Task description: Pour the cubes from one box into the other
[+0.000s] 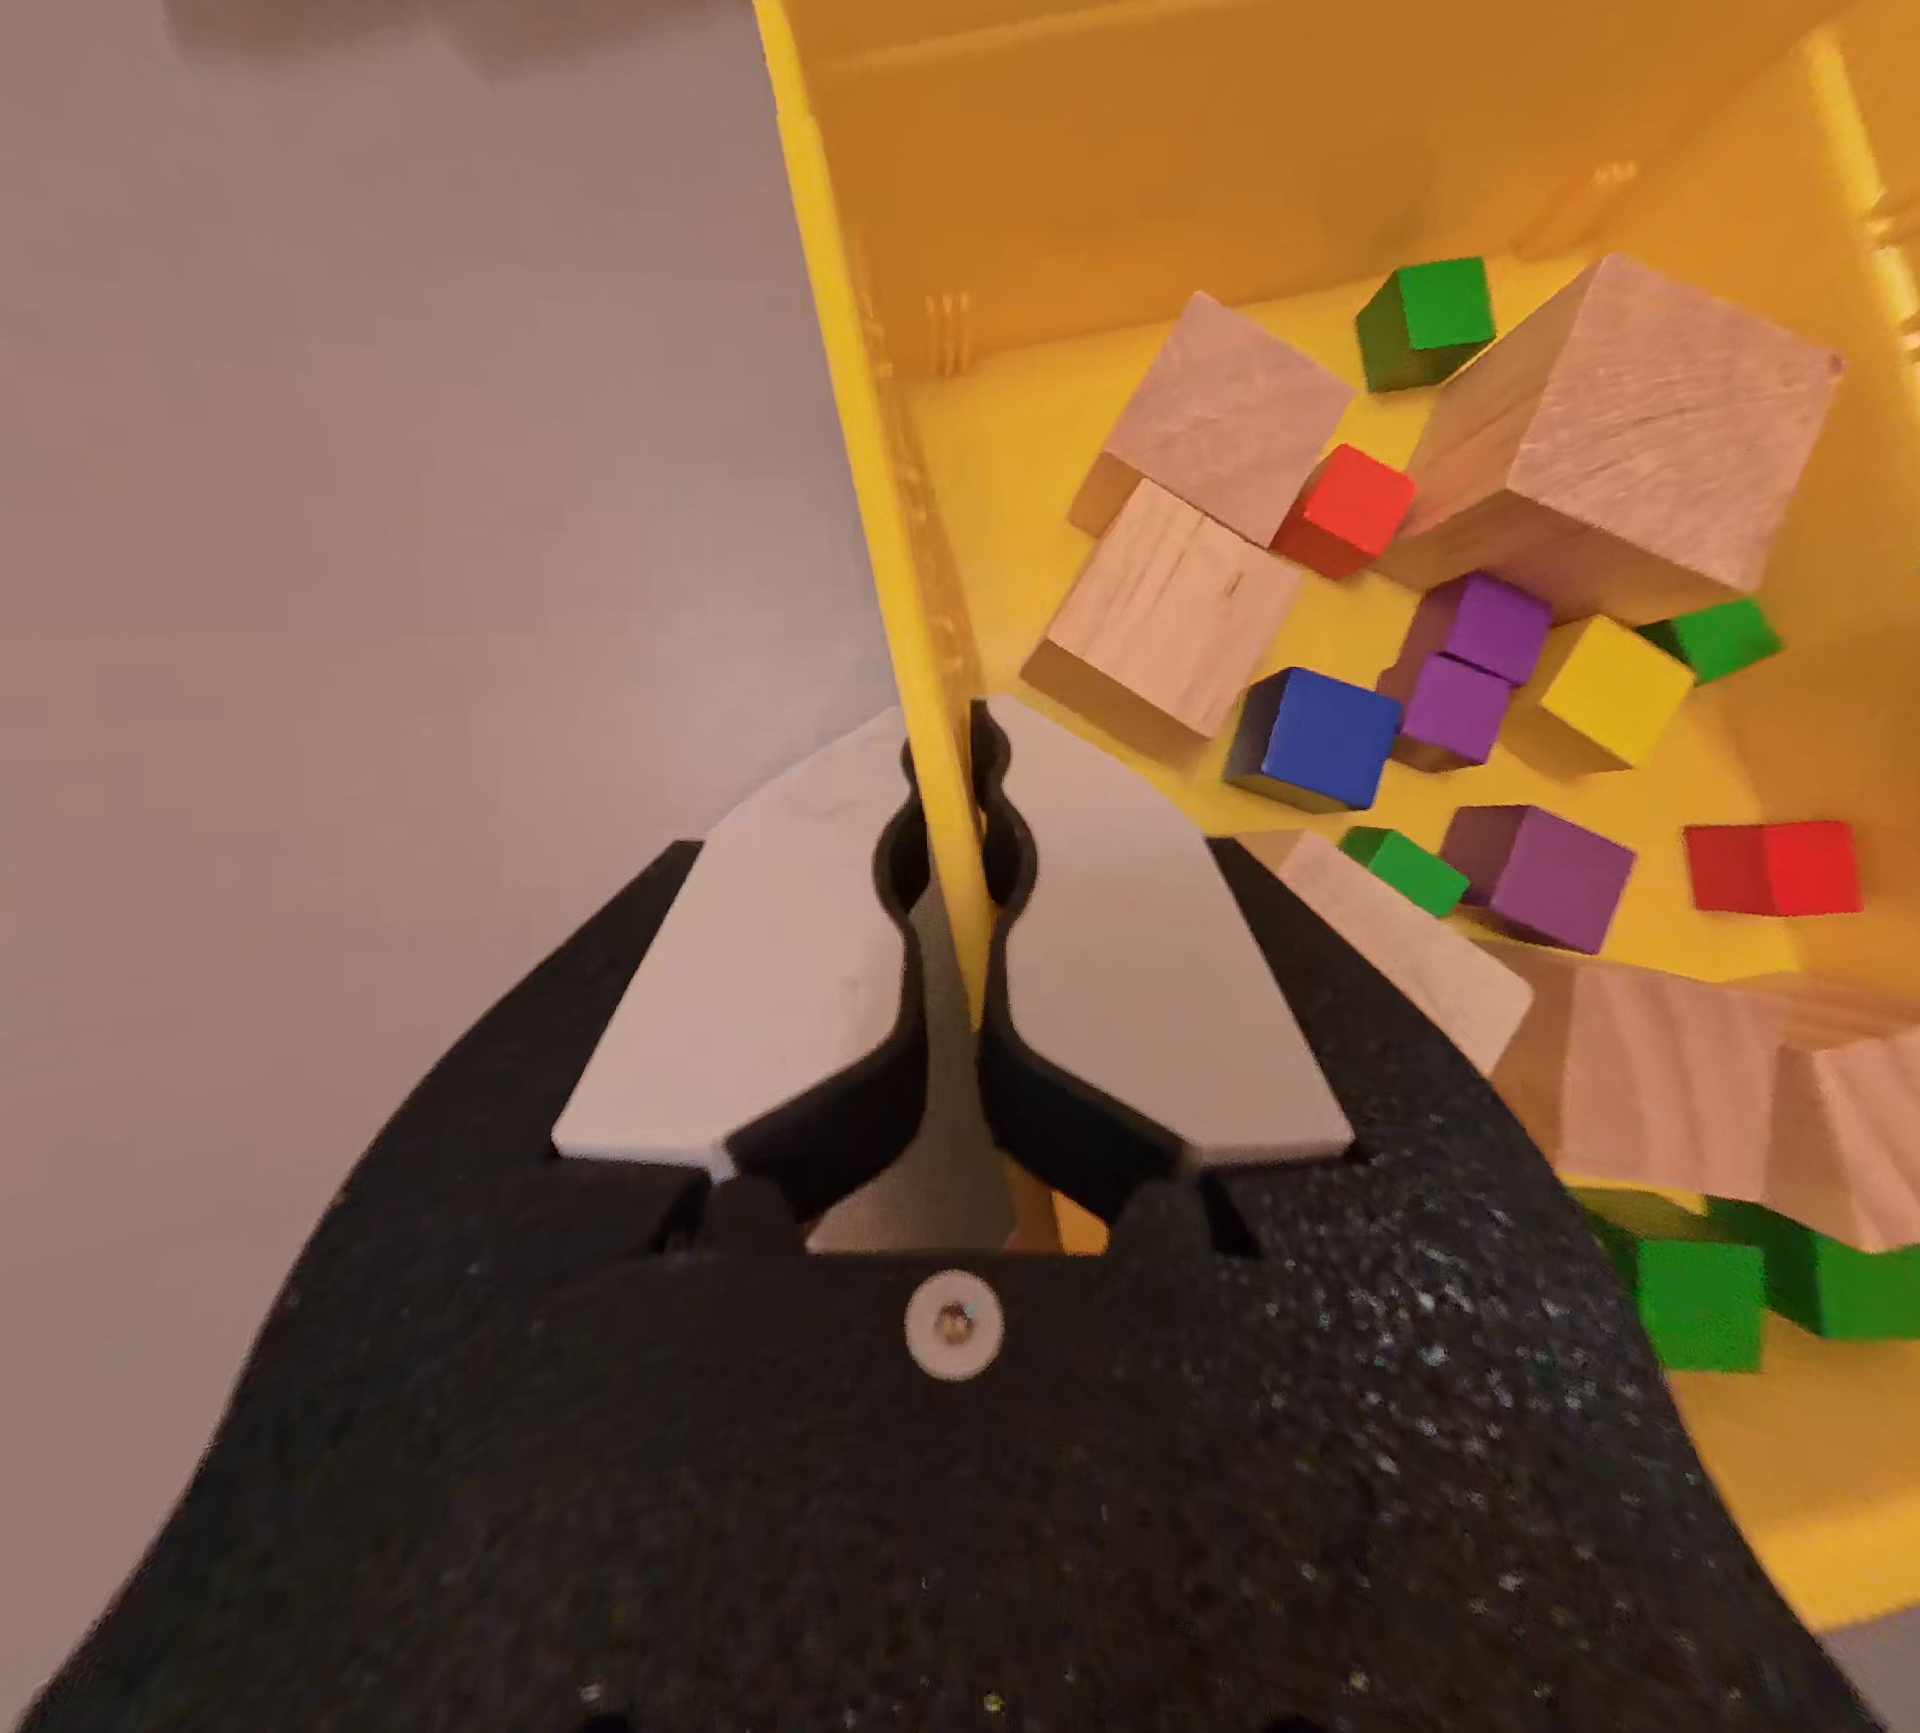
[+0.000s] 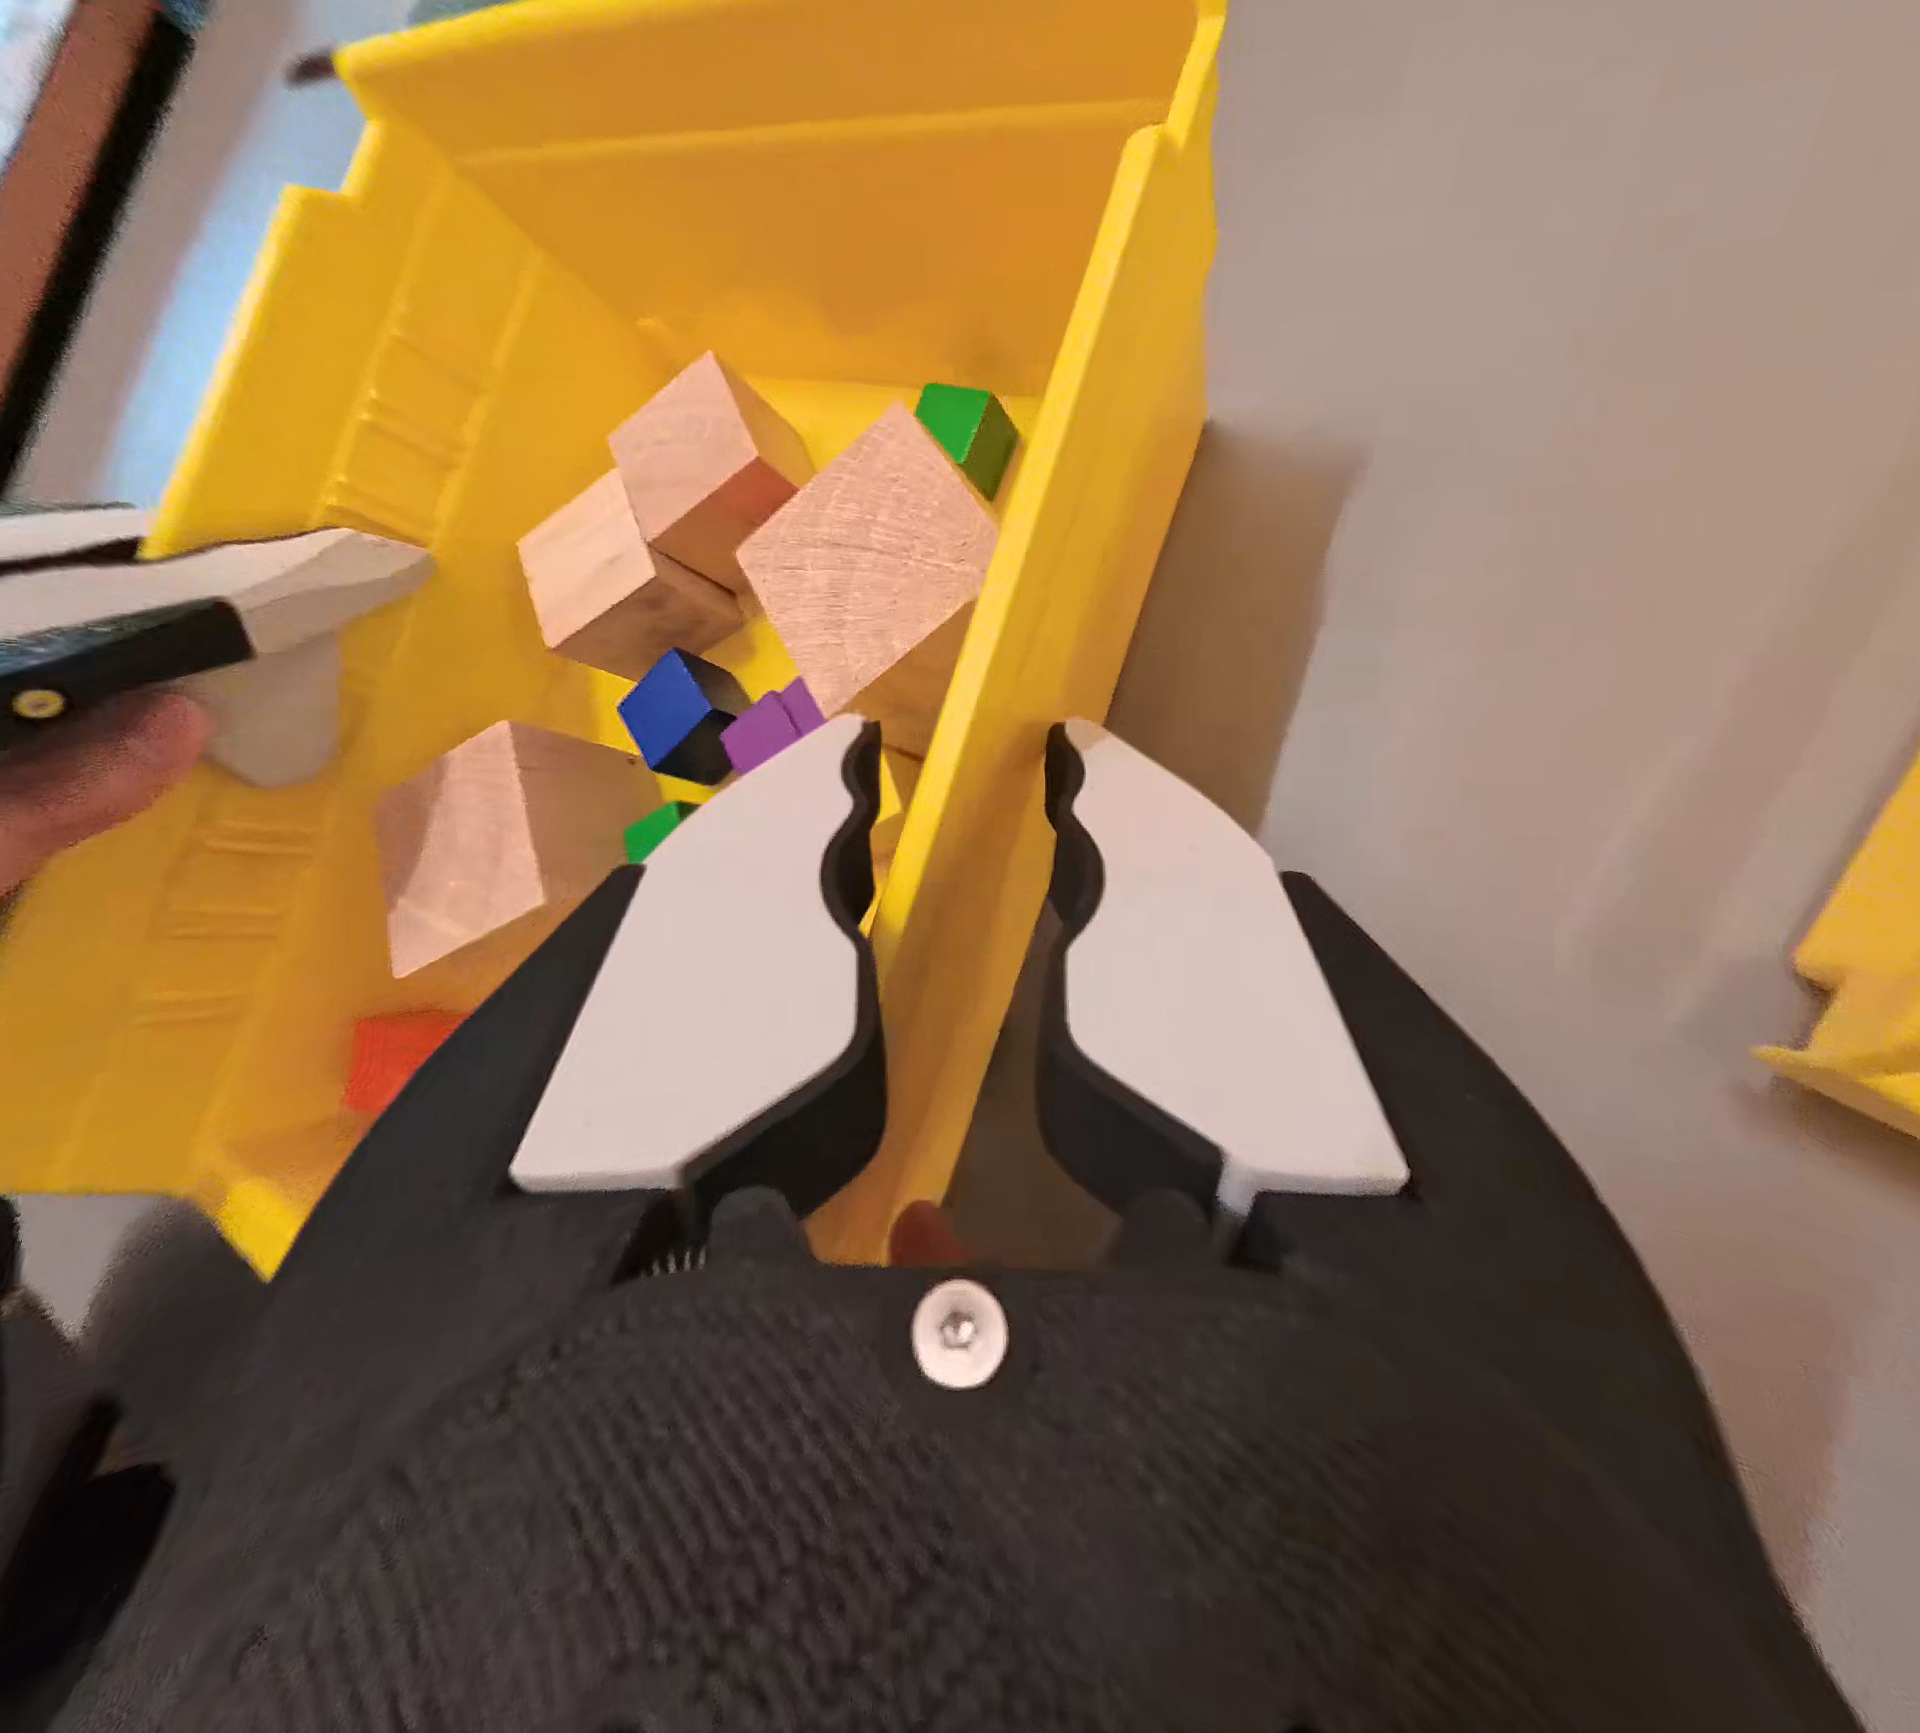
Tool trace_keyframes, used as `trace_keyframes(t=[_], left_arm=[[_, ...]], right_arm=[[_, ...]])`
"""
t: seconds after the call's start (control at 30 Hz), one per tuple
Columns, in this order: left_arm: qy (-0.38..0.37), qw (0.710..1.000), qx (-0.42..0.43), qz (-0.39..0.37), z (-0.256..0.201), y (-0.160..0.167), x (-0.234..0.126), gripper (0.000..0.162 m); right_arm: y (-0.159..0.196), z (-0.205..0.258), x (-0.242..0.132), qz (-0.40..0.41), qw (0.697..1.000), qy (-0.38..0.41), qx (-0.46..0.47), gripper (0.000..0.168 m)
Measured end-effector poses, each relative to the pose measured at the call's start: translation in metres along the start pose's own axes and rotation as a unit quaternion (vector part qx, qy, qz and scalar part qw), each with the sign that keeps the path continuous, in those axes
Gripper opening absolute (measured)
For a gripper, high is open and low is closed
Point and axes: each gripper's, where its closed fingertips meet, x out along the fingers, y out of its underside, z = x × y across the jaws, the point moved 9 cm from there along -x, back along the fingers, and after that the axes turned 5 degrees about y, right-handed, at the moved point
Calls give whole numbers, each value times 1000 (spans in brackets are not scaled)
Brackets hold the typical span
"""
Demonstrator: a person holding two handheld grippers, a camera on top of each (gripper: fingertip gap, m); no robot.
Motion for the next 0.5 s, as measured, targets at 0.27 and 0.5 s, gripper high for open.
trace_keyframes(t=[0.27,0.5], left_arm=[[-42,999,17,-24,-11,-5,-21,3],[-31,993,64,-97,-62,-72,-53,4]], right_arm=[[-15,10,-17,-31,994,63,-85,15],[-65,-20,-84,-105,986,94,-86,14]])
